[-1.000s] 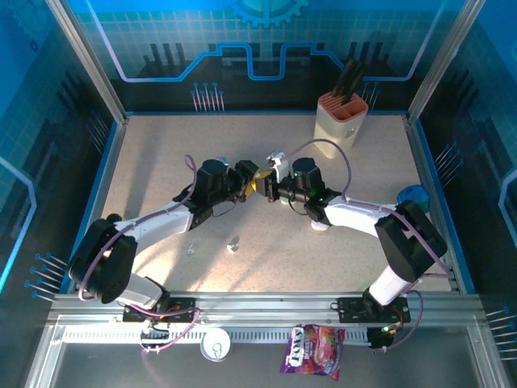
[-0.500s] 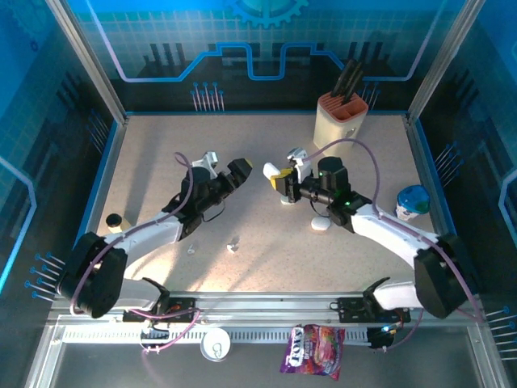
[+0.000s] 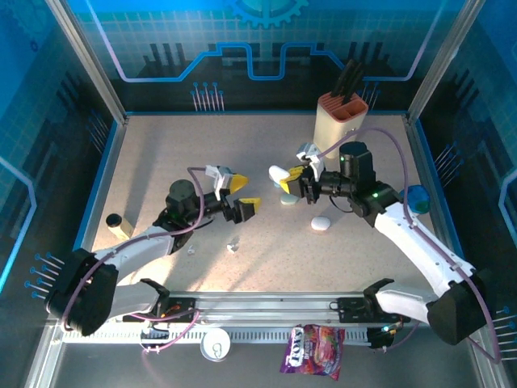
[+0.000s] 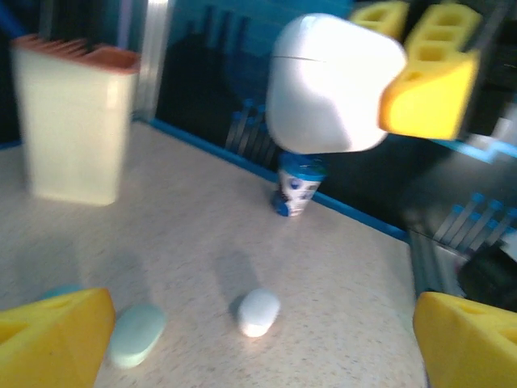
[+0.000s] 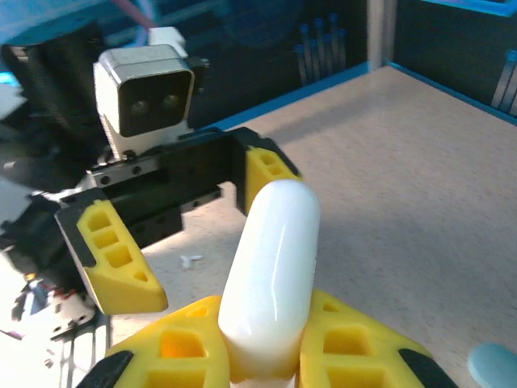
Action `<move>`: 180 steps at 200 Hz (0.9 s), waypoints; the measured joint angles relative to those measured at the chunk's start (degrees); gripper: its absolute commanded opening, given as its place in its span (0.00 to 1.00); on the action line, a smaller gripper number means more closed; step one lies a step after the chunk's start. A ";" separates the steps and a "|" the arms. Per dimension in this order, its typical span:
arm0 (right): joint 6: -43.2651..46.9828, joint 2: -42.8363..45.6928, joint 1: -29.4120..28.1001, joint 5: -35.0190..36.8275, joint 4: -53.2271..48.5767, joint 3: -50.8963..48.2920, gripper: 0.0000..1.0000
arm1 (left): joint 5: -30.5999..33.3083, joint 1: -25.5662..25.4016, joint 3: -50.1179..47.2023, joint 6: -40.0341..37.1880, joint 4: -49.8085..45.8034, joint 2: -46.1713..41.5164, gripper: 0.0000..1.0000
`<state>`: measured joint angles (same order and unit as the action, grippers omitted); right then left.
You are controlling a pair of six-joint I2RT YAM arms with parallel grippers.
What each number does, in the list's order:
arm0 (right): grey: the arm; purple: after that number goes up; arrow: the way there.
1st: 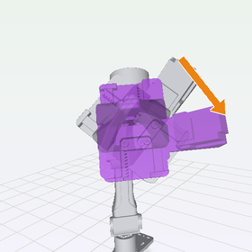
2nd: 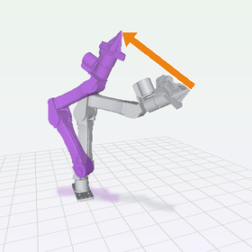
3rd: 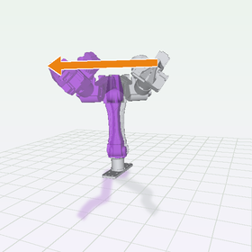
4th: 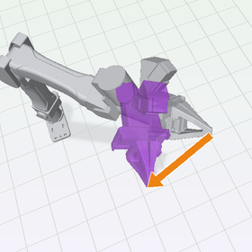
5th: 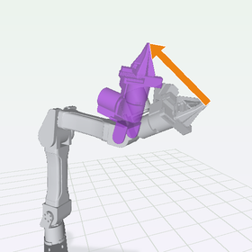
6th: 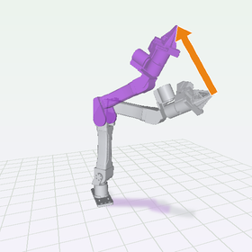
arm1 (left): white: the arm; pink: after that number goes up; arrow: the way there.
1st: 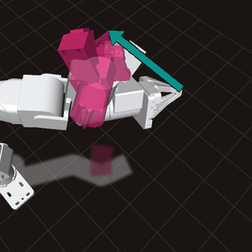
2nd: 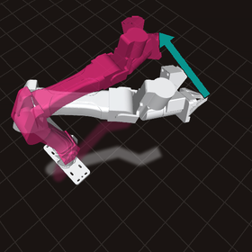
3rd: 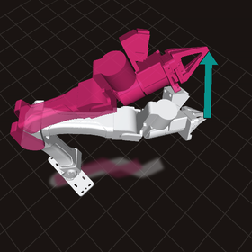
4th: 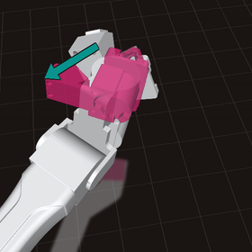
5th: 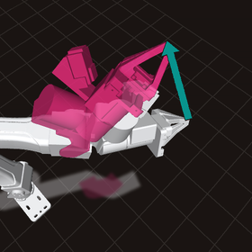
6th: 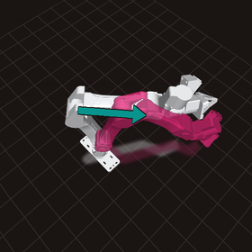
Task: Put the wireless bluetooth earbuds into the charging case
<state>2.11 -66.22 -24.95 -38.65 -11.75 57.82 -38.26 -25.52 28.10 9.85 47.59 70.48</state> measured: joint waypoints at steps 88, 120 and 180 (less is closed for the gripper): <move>6.60 -4.11 -1.40 -13.05 -10.21 4.59 0.00 | -14.78 -5.40 2.47 -0.42 4.79 2.10 0.65; 8.52 -4.94 -2.05 -14.25 -12.83 5.20 0.00 | -15.26 -5.42 3.41 1.20 5.51 3.48 0.55; 10.19 -4.96 -2.51 -14.36 -14.16 5.29 0.00 | -15.43 -5.40 4.63 3.89 7.43 5.07 0.45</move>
<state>12.29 -71.18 -27.46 -53.01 -25.91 63.11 -53.69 -30.92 32.73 13.74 55.02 75.55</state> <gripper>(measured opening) 0.176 0.449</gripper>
